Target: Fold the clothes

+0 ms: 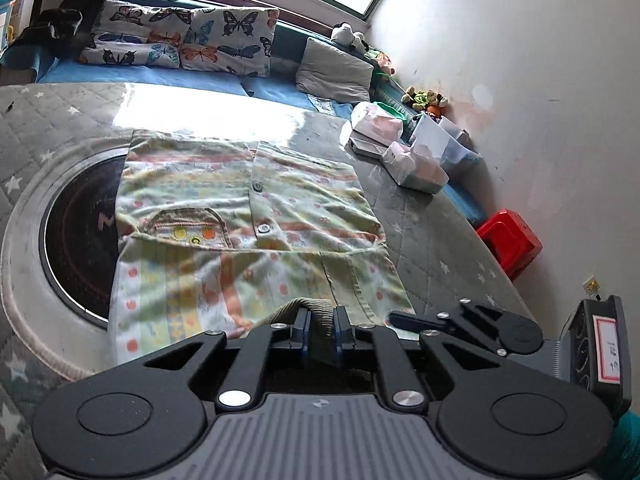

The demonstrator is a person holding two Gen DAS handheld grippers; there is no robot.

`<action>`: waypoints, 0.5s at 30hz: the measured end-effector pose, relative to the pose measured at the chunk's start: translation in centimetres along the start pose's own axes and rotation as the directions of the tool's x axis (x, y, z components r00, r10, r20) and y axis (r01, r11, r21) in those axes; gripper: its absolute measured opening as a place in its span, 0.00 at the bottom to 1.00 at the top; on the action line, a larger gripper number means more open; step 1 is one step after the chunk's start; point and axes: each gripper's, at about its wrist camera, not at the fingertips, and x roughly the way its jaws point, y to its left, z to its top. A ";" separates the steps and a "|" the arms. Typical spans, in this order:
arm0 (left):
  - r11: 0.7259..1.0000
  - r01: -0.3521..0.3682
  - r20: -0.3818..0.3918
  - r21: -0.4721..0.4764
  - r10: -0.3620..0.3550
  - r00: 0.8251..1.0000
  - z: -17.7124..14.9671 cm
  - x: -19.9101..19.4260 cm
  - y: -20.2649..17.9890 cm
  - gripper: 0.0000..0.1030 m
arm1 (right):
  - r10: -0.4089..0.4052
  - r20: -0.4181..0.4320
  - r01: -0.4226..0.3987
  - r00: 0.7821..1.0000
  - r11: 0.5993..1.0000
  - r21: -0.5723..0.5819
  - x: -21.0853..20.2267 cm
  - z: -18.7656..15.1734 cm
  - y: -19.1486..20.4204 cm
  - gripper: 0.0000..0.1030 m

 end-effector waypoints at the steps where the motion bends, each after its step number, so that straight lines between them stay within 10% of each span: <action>1: 1.000 -0.002 0.000 0.001 0.002 1.000 0.1 0.0 0.1 0.12 | 0.016 -0.001 -0.016 1.000 1.000 0.023 0.3 0.3 -0.2 0.39; 4: 1.000 -0.014 0.006 0.016 0.014 1.000 0.0 -0.4 0.6 0.14 | 0.048 0.003 -0.048 0.999 0.995 0.090 0.8 1.1 -1.1 0.26; 9: 0.991 -0.092 0.069 0.096 0.086 0.994 -2.1 -2.9 1.6 0.47 | 0.072 0.026 -0.076 0.997 0.980 0.186 0.7 2.4 -2.7 0.19; 15: 0.936 -0.257 0.142 0.242 0.228 0.963 -3.8 -3.2 2.2 0.59 | 0.064 0.040 -0.072 0.997 0.974 0.216 0.9 3.4 -3.4 0.17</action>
